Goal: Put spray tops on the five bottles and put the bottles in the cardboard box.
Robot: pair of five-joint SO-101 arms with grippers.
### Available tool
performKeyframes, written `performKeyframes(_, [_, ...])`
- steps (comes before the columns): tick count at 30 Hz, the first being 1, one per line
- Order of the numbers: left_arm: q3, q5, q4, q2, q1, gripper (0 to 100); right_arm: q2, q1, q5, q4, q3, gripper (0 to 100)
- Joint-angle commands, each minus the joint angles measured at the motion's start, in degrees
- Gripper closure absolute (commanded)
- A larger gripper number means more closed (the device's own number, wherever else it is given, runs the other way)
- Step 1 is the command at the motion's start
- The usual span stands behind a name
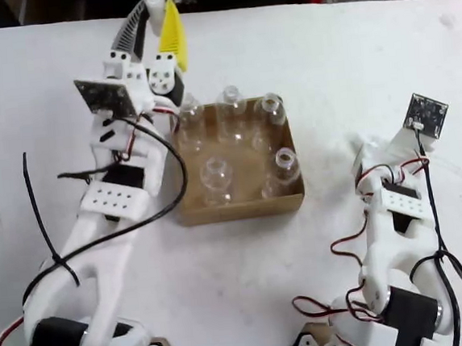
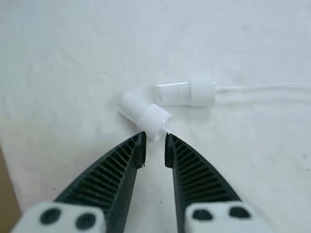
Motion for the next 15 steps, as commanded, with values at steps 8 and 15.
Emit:
performKeyframes(8, [-5.63,0.26,-4.84,8.75,-0.92,98,-0.22,-0.57,0.44,-1.36,-1.93,95.0])
performKeyframes(15, [-5.10,0.44,-6.95,10.51,-0.57,98,-0.22,-0.66,0.44,-1.36,-1.93,95.0])
